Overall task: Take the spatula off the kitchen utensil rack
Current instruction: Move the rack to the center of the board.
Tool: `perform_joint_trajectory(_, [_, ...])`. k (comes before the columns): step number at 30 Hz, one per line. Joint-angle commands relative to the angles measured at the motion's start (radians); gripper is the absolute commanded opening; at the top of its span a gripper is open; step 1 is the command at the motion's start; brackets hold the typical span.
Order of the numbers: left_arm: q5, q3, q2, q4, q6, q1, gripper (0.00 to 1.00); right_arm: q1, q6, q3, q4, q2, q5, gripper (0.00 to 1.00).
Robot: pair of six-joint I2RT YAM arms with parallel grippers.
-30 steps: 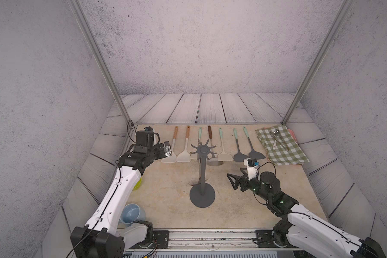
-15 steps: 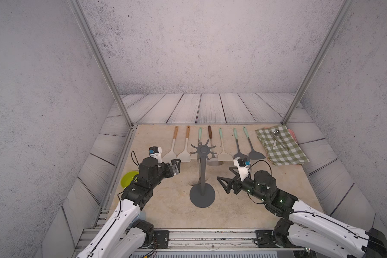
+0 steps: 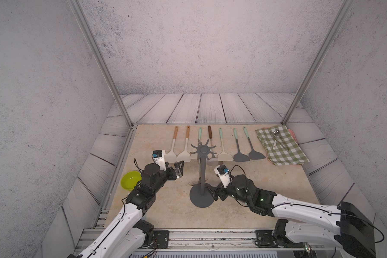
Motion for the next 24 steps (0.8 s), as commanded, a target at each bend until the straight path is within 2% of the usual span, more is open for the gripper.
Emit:
perform_joint_trajectory(1, [0.005, -0.003, 0.005, 0.034, 0.018, -0.005, 0.99, 0.025, -0.020, 0.014, 0.092, 0.051, 0.082, 0.93])
perform_joint_trajectory(8, [0.009, -0.002, 0.037, 0.047, 0.024, -0.005, 0.99, 0.067, -0.020, 0.049, 0.116, 0.190, 0.175, 0.94])
perform_joint_trajectory(13, [0.018, -0.009, 0.042, 0.063, 0.029, -0.005, 0.99, 0.069, -0.034, 0.107, 0.052, 0.278, 0.242, 0.83])
perform_joint_trajectory(16, [0.022, -0.009, 0.044, 0.068, 0.033, -0.005, 0.99, 0.069, -0.038, 0.099, 0.048, 0.288, 0.287, 0.80])
perform_joint_trajectory(24, [0.048, -0.013, 0.059, 0.094, 0.028, -0.007, 0.99, 0.068, -0.052, 0.082, -0.025, 0.247, 0.395, 0.79])
